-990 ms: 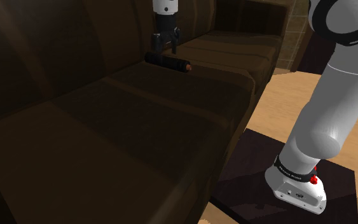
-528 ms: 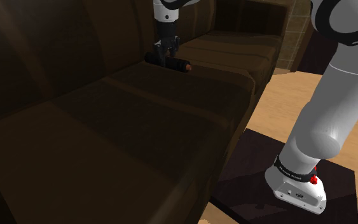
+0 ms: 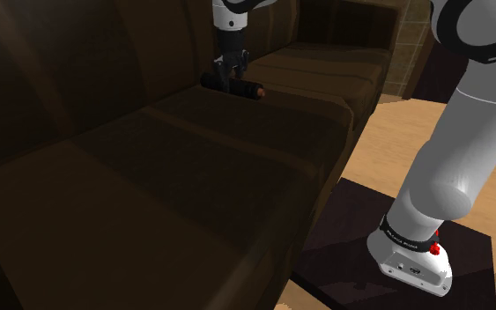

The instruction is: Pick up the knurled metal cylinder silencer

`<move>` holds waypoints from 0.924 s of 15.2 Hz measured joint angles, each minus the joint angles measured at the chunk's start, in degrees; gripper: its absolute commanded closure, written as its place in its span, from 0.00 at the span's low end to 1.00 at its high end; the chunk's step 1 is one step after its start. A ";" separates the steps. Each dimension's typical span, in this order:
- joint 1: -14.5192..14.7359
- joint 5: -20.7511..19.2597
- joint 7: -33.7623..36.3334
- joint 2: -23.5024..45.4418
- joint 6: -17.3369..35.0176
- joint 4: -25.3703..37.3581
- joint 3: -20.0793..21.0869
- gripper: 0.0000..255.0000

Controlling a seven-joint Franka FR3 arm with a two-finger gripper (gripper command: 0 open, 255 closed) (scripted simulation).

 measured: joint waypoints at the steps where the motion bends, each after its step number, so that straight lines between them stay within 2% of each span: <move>1: -0.02 -0.01 -0.05 0.12 -0.44 0.51 -0.02 1.00; 14: 0.25 -0.48 -0.12 3.40 -10.99 14.26 0.20 1.00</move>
